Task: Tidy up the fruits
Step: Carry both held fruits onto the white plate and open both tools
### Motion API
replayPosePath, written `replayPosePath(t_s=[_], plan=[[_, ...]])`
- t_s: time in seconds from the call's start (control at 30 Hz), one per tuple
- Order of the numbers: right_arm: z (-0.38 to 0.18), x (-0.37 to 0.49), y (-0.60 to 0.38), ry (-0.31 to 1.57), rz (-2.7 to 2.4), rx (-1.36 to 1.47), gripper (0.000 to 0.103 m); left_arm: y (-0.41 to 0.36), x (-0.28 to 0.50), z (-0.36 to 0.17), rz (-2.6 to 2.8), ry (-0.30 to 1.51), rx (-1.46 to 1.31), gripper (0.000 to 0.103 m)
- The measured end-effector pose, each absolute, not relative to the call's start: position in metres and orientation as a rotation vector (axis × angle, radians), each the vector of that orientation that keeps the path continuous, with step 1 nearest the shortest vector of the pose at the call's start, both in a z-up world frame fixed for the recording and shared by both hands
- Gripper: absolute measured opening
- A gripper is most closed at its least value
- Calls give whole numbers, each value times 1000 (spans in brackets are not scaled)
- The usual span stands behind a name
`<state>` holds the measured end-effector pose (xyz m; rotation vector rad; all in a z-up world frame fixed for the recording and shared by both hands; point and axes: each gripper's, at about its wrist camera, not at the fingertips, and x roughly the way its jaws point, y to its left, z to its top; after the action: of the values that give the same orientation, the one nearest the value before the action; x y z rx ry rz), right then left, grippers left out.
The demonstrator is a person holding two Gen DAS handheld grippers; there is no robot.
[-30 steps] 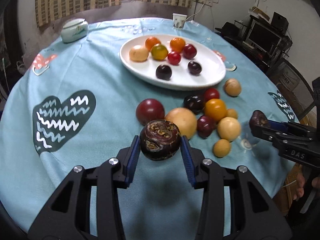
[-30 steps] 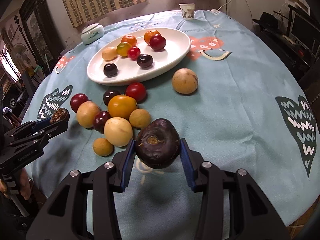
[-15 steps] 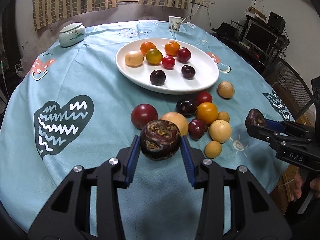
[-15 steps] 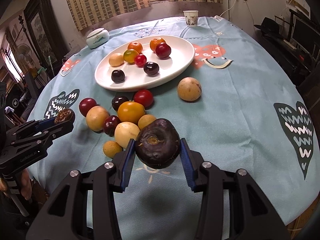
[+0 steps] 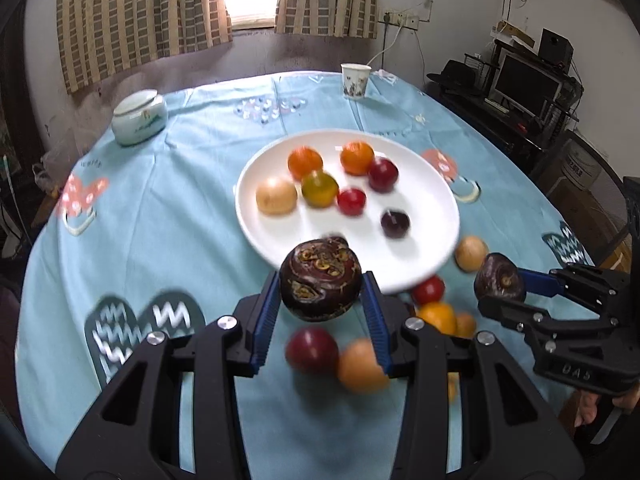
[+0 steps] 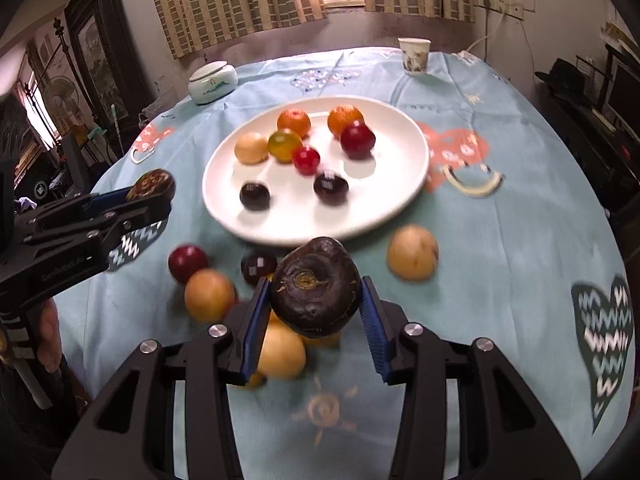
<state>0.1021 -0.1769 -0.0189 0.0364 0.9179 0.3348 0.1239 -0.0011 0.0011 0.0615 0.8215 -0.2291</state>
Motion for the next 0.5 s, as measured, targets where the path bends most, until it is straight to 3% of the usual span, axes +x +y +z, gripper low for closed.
replayPosePath(t_s=[0.2, 0.5], plan=[[-4, 170, -159, 919, 335, -5, 45, -9, 193, 10, -209, 832, 69, 42], [-30, 234, -152, 979, 297, 2, 45, -6, 235, -29, -192, 918, 54, 42]])
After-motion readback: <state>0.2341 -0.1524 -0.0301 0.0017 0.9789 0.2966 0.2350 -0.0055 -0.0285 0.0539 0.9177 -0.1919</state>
